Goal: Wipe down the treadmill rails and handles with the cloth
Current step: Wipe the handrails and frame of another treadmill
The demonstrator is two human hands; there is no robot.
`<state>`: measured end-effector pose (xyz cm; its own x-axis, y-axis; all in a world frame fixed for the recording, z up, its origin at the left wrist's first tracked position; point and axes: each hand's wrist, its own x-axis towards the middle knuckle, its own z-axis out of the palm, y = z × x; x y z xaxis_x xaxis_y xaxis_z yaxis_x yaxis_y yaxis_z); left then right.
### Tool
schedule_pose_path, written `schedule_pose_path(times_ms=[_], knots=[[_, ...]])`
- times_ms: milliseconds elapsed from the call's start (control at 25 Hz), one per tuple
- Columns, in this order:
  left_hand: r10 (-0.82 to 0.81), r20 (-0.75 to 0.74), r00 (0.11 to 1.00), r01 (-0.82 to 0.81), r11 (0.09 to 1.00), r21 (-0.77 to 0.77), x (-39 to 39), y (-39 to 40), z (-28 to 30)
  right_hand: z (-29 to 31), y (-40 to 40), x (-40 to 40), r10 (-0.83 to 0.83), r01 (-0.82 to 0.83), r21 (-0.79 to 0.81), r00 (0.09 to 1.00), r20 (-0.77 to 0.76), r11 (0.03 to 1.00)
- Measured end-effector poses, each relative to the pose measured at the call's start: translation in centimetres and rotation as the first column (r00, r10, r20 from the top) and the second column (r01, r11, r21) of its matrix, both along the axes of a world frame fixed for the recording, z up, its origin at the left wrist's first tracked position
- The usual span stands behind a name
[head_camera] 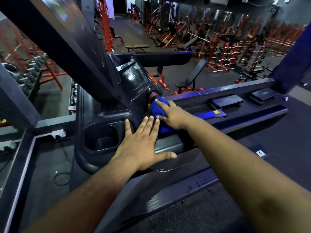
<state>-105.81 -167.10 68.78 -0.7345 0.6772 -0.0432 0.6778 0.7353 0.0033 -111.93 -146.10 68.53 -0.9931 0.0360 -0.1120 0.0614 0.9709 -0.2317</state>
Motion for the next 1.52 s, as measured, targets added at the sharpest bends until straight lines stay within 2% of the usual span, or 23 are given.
schedule_pose_path(times_ms=[80, 160, 280, 320, 400, 480, 520, 560, 680, 800, 880, 1000, 1120, 1160, 1200, 1280, 1320, 1440, 1520], knots=[[0.006, 0.002, 1.000, -0.006, 1.000, 0.001, -0.1, 0.0, -0.1, 0.2, -1.1, -1.6, -0.029, 0.029, -0.002, 0.999, -0.030, 1.000], [0.003, -0.002, 1.000, -0.003, 1.000, 0.016, 0.3, -0.2, 0.0, 0.6, -0.6, -0.6, 0.013, -0.012, 0.033, 1.000, -0.011, 0.999], [-0.009, 0.007, 1.000, 0.009, 0.998, 0.057, 0.6, -0.6, 0.3, 2.7, 0.5, 2.9, 0.080, -0.101, 0.176, 0.989, 0.125, 0.979], [-0.018, 0.010, 1.000, 0.017, 0.997, 0.072, 0.6, -0.7, 0.4, 4.0, 0.7, 4.1, 0.071, -0.096, 0.218, 0.990, 0.123, 0.971], [-0.046, 0.021, 0.999, 0.043, 0.993, 0.114, 0.5, -0.8, 0.4, 6.4, 0.8, 6.4, 0.028, -0.021, 0.226, 0.999, -0.029, 0.974], [-0.080, 0.044, 0.996, 0.068, 0.972, 0.223, 0.4, -1.2, 0.5, 7.1, -0.2, 9.6, -0.075, 0.076, 0.003, 0.985, -0.158, 0.997], [-0.085, 0.041, 0.996, 0.070, 0.957, 0.282, 0.4, -1.4, 0.6, 6.4, -1.5, 11.1, -0.105, 0.092, -0.095, 0.983, -0.151, 0.991], [-0.091, 0.028, 0.995, 0.077, 0.943, 0.325, 0.4, -1.7, 0.6, 4.8, -3.2, 12.6, -0.108, 0.091, -0.119, 0.983, -0.146, 0.989], [-0.121, -0.015, 0.993, 0.119, 0.939, 0.322, 0.7, -2.3, 0.6, -0.7, -5.0, 14.4, -0.099, 0.093, -0.035, 0.934, -0.343, 0.995], [-0.129, -0.035, 0.991, 0.133, 0.944, 0.301, 1.1, -3.4, 0.8, -0.9, -2.6, 13.8, -0.325, 0.318, -0.086, 0.856, -0.403, 0.944], [-0.108, -0.061, 0.992, 0.120, 0.961, 0.250, 1.0, -5.1, 0.8, -1.3, -5.7, 13.5, -0.413, 0.424, -0.082, 0.793, -0.447, 0.902], [-0.099, -0.106, 0.989, 0.116, 0.980, 0.163, 0.7, -8.4, 0.3, -2.3, -14.4, 13.6, -0.215, 0.225, -0.043, 0.829, -0.516, 0.973], [-0.106, -0.099, 0.989, 0.119, 0.983, 0.138, -0.4, -12.0, -0.4, -2.3, -11.0, 14.8, 0.011, -0.009, 0.006, 0.854, -0.520, 1.000], [-0.133, -0.102, 0.986, 0.145, 0.982, 0.124, -0.6, -13.1, -0.8, -2.5, -9.2, 15.0, -0.002, 0.005, 0.004, 0.842, -0.540, 1.000], [-0.168, -0.120, 0.978, 0.183, 0.976, 0.122, -0.6, -14.0, -1.2, -2.7, -8.4, 15.0, -0.082, 0.078, -0.031, 0.818, -0.570, 0.996], [-0.228, -0.148, 0.962, 0.250, 0.955, 0.159, -0.6, -14.9, -2.1, -3.6, -11.0, 14.6, -0.291, 0.285, -0.110, 0.734, -0.613, 0.952], [-0.239, -0.137, 0.961, 0.262, 0.946, 0.190, -0.6, -15.0, -2.3, -3.8, -13.9, 14.0, -0.310, 0.320, -0.100, 0.718, -0.623, 0.942], [-0.221, -0.048, 0.974, 0.225, 0.921, 0.318, -1.0, -14.9, -1.9, -3.6, -20.7, 13.5, -0.186, 0.202, -0.042, 0.777, -0.601, 0.978], [-0.215, 0.040, 0.976, 0.186, 0.913, 0.363, -1.0, -14.8, -1.2, -3.0, -19.9, 13.8, -0.070, 0.101, 0.022, 0.812, -0.579, 0.995]])
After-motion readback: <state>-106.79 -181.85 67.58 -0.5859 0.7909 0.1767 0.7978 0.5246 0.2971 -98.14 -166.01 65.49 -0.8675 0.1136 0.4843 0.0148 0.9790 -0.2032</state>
